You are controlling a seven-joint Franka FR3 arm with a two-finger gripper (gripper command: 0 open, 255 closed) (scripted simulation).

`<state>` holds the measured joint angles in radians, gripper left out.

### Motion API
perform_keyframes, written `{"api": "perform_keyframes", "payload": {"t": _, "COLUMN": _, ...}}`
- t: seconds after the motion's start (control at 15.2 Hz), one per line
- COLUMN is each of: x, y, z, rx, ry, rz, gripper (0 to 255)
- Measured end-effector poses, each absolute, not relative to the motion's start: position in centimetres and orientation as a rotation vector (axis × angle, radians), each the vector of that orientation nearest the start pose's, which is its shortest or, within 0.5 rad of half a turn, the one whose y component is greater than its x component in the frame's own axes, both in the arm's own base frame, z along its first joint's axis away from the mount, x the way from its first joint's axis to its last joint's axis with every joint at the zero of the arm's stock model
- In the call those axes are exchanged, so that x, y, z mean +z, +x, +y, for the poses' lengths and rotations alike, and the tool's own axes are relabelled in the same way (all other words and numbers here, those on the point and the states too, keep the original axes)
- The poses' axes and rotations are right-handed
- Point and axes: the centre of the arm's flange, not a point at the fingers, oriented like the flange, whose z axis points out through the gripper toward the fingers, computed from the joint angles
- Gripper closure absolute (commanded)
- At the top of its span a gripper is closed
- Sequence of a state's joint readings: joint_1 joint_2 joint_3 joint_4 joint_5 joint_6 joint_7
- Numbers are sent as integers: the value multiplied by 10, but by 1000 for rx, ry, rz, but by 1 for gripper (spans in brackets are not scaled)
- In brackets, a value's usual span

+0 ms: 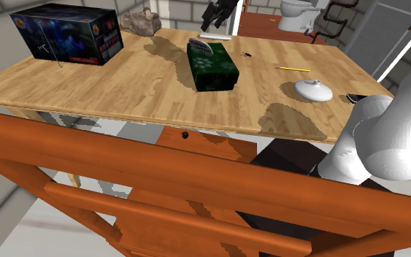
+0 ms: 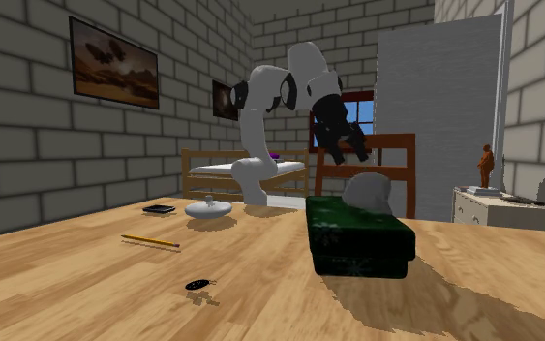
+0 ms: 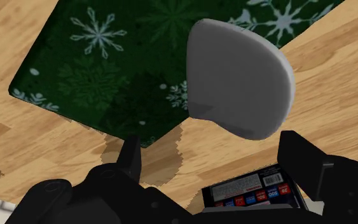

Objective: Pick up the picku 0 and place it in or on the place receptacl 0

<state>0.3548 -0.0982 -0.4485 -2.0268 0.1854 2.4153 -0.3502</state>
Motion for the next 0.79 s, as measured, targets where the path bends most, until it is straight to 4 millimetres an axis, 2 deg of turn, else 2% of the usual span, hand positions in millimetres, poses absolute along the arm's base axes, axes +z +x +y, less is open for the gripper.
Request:
{"api": "perform_keyframes", "payload": {"t": 0.13, "x": 543, "y": 564, "z": -60, "rx": -763, "ry": -2951, "rz": -206, "gripper": 0}}
{"api": "perform_keyframes", "payload": {"t": 0.4, "x": 576, "y": 546, "z": -65, "rx": -764, "ry": -2951, "rz": -205, "gripper": 0}}
{"api": "perform_keyframes", "payload": {"t": 0.79, "x": 581, "y": 543, "z": -66, "rx": -763, "ry": -2952, "rz": -206, "gripper": 0}}
